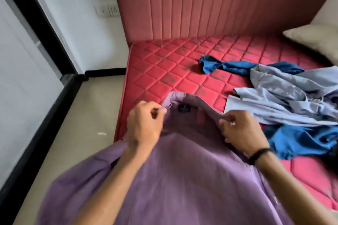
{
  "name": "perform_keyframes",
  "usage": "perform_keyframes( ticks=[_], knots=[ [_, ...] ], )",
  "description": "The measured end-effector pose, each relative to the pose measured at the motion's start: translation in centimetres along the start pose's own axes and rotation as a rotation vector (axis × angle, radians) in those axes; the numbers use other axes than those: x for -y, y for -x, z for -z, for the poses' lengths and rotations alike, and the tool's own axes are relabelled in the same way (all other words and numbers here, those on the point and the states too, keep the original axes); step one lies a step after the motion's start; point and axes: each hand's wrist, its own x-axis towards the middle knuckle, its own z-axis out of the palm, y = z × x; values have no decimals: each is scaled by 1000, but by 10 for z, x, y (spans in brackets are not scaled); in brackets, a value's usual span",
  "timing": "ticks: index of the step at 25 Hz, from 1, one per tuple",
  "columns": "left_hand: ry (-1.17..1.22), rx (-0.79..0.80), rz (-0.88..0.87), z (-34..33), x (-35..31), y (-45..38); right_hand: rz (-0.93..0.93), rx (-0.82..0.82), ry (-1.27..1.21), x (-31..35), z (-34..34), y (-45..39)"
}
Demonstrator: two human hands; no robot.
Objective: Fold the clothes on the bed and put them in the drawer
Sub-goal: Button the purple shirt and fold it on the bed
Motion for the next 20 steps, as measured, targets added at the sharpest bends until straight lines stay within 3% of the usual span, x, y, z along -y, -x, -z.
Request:
perform_keyframes(
  ticks=[2,5,9,11,14,20],
  knots=[
    [83,97,6,-6,-15,65,-122,15,-193,-5,-25,61],
    [186,217,23,-23,-17,119,-190,-110,-371,-1,-66,108],
    [68,393,6,-47,6,135,-243,-136,-354,-14,-116,125],
    [12,471,8,-55,17,141,-263,-135,-556,-26,-133,137],
    [6,445,35,-58,16,146,-310,-101,-816,-38,-136,140],
    [-90,334,52,-41,2,147,-295,2,-914,-40,-134,140]
  ],
)
